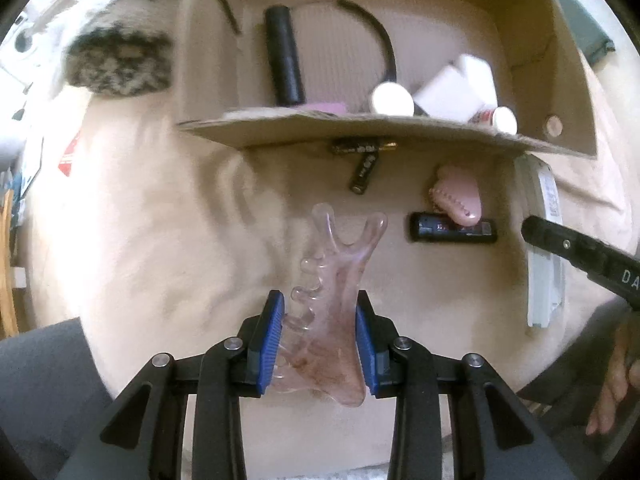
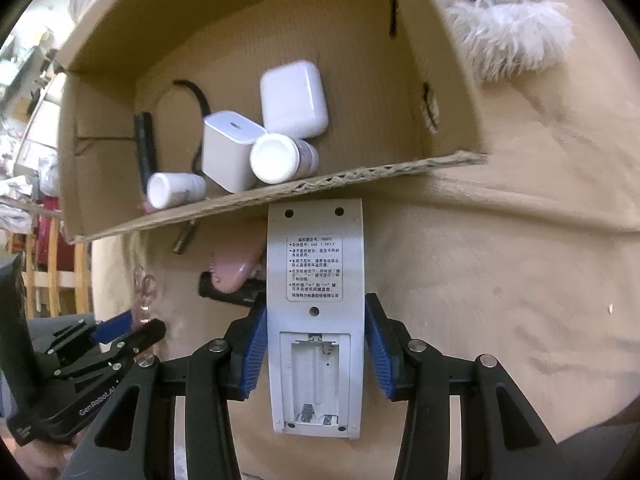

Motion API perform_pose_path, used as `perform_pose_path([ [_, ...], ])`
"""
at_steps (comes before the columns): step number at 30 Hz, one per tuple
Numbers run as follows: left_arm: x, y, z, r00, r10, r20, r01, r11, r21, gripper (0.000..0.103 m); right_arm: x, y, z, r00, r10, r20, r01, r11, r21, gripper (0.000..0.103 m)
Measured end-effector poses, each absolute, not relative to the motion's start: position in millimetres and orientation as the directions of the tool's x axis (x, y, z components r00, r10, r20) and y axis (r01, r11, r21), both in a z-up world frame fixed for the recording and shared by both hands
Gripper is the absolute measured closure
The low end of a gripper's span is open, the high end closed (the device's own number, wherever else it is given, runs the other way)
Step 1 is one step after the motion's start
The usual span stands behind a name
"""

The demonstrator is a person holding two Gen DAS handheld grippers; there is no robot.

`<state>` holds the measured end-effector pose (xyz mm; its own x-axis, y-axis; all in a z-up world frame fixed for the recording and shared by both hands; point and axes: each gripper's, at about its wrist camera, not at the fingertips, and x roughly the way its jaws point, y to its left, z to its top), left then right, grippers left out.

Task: Organize rigid objects
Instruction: 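Grasp the white battery case with the right tool while the left tool grasps the pink hair claw, then lower the battery case and hair claw into the box and open both tools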

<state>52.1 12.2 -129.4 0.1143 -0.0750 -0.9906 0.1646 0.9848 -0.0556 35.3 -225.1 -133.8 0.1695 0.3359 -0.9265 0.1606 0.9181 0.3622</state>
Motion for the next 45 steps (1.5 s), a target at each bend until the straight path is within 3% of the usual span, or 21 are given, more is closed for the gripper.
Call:
perform_pose_path([
  [11, 18, 75, -62, 0.292, -0.079, -0.953, 0.087, 0.995, -0.056, 0.072, 1, -241, -88, 0.290, 0.436, -0.852, 0.116, 0.868, 0.484, 0.055],
  [22, 26, 9, -5, 0.427, -0.104, -0.898, 0.077, 0.994, -0.078, 0.072, 4, -231, -45, 0.380, 0.448, -0.810, 0.022, 0.870, 0.492, 0.055],
  [34, 108, -29, -9, 0.451, -0.106, -0.886, 0.087, 0.993, -0.074, 0.072, 76, -237, -22, 0.443, 0.403, -0.801, -0.025, 0.898, 0.438, 0.055],
  [45, 153, -61, -43, 0.436, -0.064, -0.898, 0.127, 0.992, -0.009, 0.072, 134, -245, -52, 0.462, 0.321, -0.827, -0.005, 0.933, 0.359, 0.055],
])
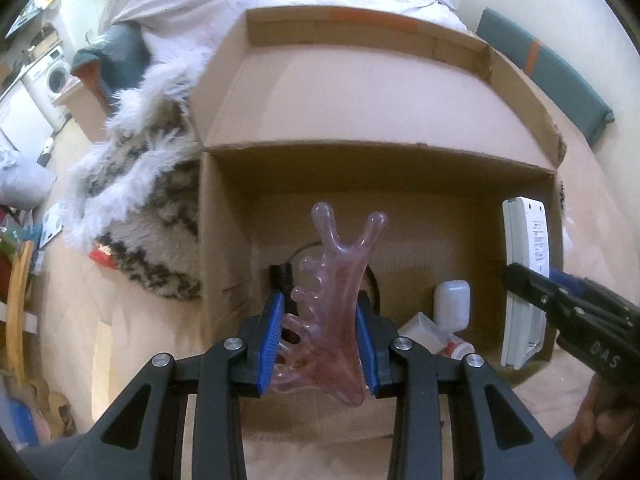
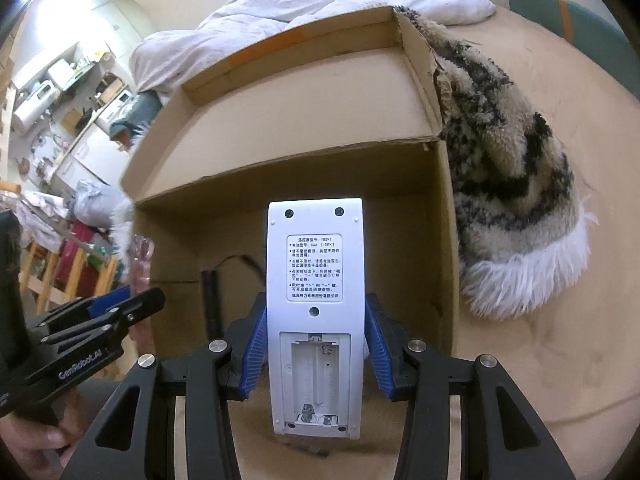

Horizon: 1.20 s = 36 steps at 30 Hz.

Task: Organize rigid objects
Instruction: 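Lower the battery case and hair claw into the box and open both tools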

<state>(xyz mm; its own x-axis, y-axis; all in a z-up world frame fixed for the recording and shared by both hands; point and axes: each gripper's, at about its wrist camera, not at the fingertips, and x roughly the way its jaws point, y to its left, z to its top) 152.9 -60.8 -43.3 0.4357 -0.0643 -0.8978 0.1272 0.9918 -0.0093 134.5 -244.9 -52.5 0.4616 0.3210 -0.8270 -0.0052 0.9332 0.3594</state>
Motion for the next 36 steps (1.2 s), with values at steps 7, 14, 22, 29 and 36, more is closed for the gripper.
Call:
perform_pose_path([
  [7, 160, -66, -74, 0.415, -0.040, -0.909, 0.127, 0.992, 0.015, 0.072, 139, -240, -72, 0.449, 0.282, -0.848, -0.011, 0.950, 0.311, 0.055],
  [14, 161, -72, -87, 0.412, -0.033, -0.911, 0.143, 0.989, 0.029, 0.072, 142, -221, -75, 0.453, 0.206, -0.867, -0.055, 0.977, 0.204, 0.055],
  [22, 161, -80, -92, 0.423, -0.051, -0.905, 0.156, 0.988, 0.017, 0.071, 146, -212, -78, 0.457, 0.181, -0.871, -0.072, 0.983, 0.167, 0.055],
  [29, 166, -71, -102, 0.391, -0.048, -0.919, 0.136, 0.991, 0.006, 0.071, 147, -210, -76, 0.468, 0.185, -0.864, -0.058, 0.982, 0.179, 0.055],
  [36, 168, -72, -103, 0.387, -0.041, -0.921, 0.136, 0.991, 0.013, 0.066, 148, -223, -71, 0.485, 0.254, -0.837, -0.028, 0.961, 0.276, 0.053],
])
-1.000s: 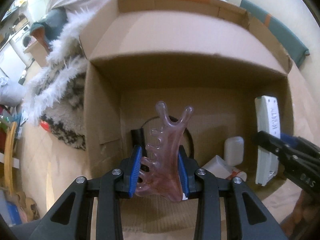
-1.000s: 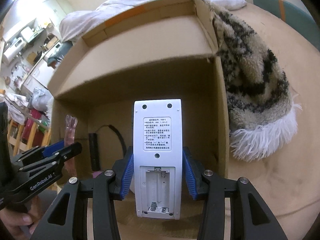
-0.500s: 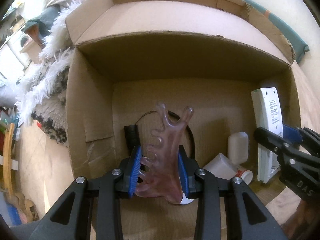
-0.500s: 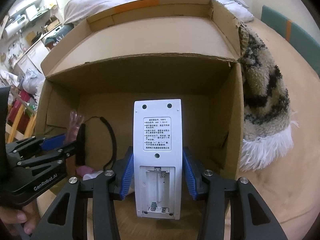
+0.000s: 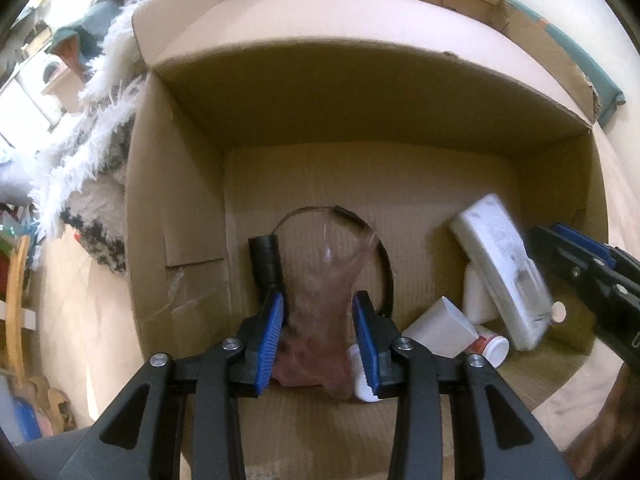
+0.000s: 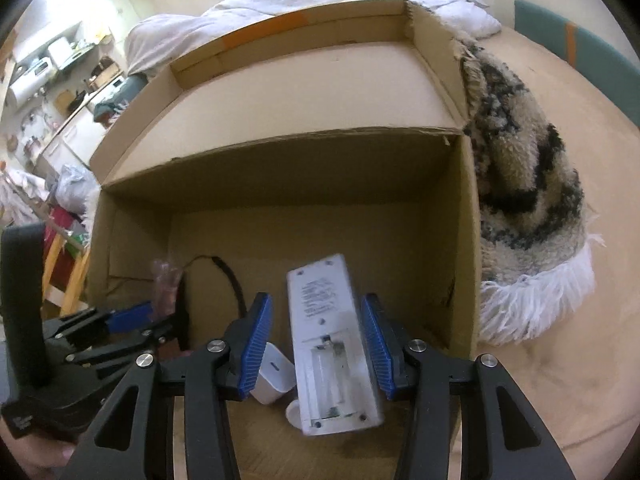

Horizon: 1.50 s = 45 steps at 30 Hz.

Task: Organize rigid objects
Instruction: 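Lower the battery case and hair claw into the box and open both tools, then withdraw both tools from the box toward the remaining items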

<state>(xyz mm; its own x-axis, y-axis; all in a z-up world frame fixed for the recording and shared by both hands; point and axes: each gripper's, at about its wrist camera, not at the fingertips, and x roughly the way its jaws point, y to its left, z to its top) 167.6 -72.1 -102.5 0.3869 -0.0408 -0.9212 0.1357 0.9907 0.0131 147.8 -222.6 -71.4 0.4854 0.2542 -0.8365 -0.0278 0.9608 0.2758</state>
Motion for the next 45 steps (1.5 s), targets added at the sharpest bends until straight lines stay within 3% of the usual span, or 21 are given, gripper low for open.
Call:
perform_pose_path([
  [2, 167, -74, -99, 0.391, -0.055, -0.919, 0.146, 0.989, 0.004, 0.057, 147, -222, -70, 0.487, 0.269, -0.831, -0.037, 0.957, 0.288, 0.051],
  [4, 165, -76, -96, 0.402, -0.051, -0.914, 0.149, 0.989, 0.010, 0.040, 145, -223, -69, 0.492, 0.278, -0.825, -0.045, 0.955, 0.295, 0.046],
  [6, 164, -75, -92, 0.422, -0.040, -0.906, 0.139, 0.990, 0.022, 0.037, 146, -225, -69, 0.494, 0.289, -0.820, -0.040, 0.950, 0.311, 0.041],
  [26, 153, -59, -71, 0.428, -0.046, -0.903, 0.105, 0.994, -0.001, 0.037, 142, -235, -59, 0.516, 0.366, -0.774, -0.036, 0.912, 0.408, 0.037],
  [35, 137, -29, -36, 0.438, -0.112, -0.892, 0.044, 0.994, -0.104, 0.037, 120, -278, -49, 0.568, 0.357, -0.741, 0.097, 0.865, 0.492, 0.037],
  [45, 102, 17, -22, 0.465, -0.039, -0.885, -0.050, 0.996, -0.070, 0.036, 87, -279, -35, 0.582, 0.365, -0.726, 0.089, 0.859, 0.503, 0.037],
])
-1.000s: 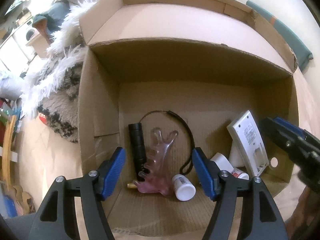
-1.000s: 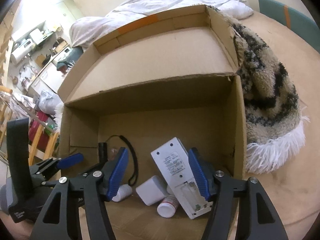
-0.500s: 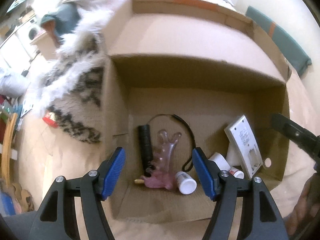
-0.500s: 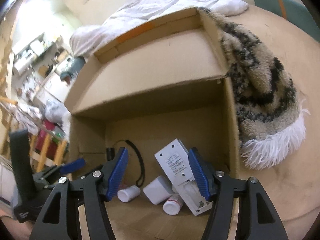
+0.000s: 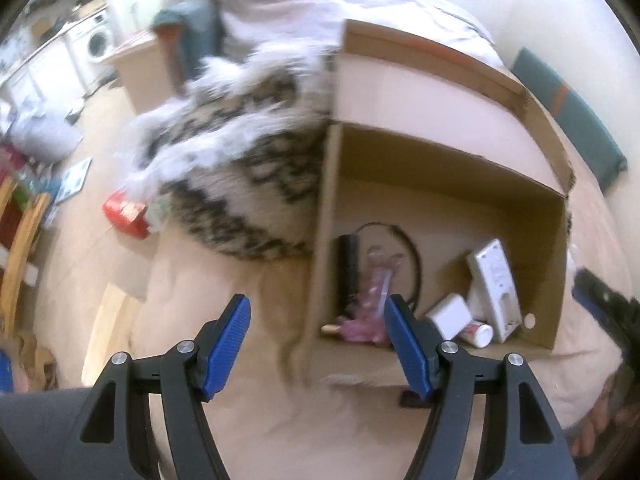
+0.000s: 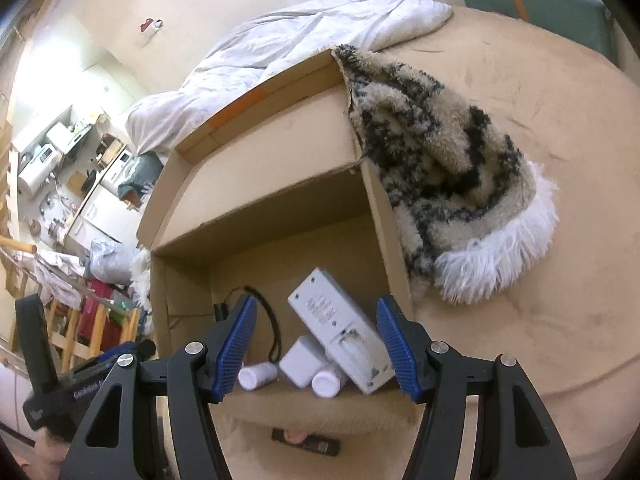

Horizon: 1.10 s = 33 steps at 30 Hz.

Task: Organize rigid objects
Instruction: 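Withdraw both tools from the box toward the remaining items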

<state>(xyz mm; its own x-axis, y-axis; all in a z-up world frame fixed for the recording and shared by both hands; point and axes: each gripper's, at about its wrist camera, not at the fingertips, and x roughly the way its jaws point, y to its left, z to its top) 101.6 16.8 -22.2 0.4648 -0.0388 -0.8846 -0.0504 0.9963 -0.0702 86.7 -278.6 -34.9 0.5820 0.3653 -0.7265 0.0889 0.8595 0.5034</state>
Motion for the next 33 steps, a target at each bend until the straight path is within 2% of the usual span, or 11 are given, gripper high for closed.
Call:
perform_pose_path([
  [7, 74, 38, -46, 0.408, -0.022, -0.913, -0.121, 0.990, -0.078, 0.036, 58, -266, -40, 0.546, 0.384, -0.744, 0.088, 0.857, 0.507, 0.037],
  [12, 55, 20, -75, 0.332, -0.065, -0.941, -0.076, 0.993, -0.095, 0.036, 40, -251, -54, 0.489, 0.435, -0.756, 0.088, 0.838, 0.538, 0.037],
  [14, 53, 5, -86, 0.301, -0.097, -0.949, -0.024, 0.994, -0.109, 0.045, 37, -246, -61, 0.464, 0.434, -0.772, 0.095, 0.842, 0.531, 0.037],
  [15, 54, -6, -94, 0.279, -0.111, -0.954, 0.012, 0.994, -0.112, 0.059, 36, -244, -64, 0.451, 0.429, -0.782, 0.101, 0.847, 0.522, 0.037],
  [16, 56, -16, -101, 0.256, -0.112, -0.960, 0.045, 0.994, -0.104, 0.063, 36, -242, -66, 0.442, 0.425, -0.790, 0.106, 0.850, 0.516, 0.037],
  [21, 74, -61, -134, 0.186, -0.092, -0.978, 0.152, 0.986, -0.064, 0.063, 39, -240, -77, 0.407, 0.423, -0.810, 0.129, 0.851, 0.509, 0.037],
  [30, 95, -94, -165, 0.164, -0.041, -0.986, 0.199, 0.980, -0.008, 0.065, 41, -250, -94, 0.370, 0.444, -0.816, 0.183, 0.826, 0.533, 0.037],
  [32, 96, -94, -167, 0.171, -0.042, -0.984, 0.197, 0.980, -0.007, 0.074, 42, -249, -95, 0.368, 0.448, -0.815, 0.185, 0.824, 0.536, 0.037],
  [33, 97, -94, -167, 0.177, -0.038, -0.983, 0.200, 0.980, -0.001, 0.085, 43, -249, -94, 0.367, 0.449, -0.815, 0.186, 0.823, 0.537, 0.037],
])
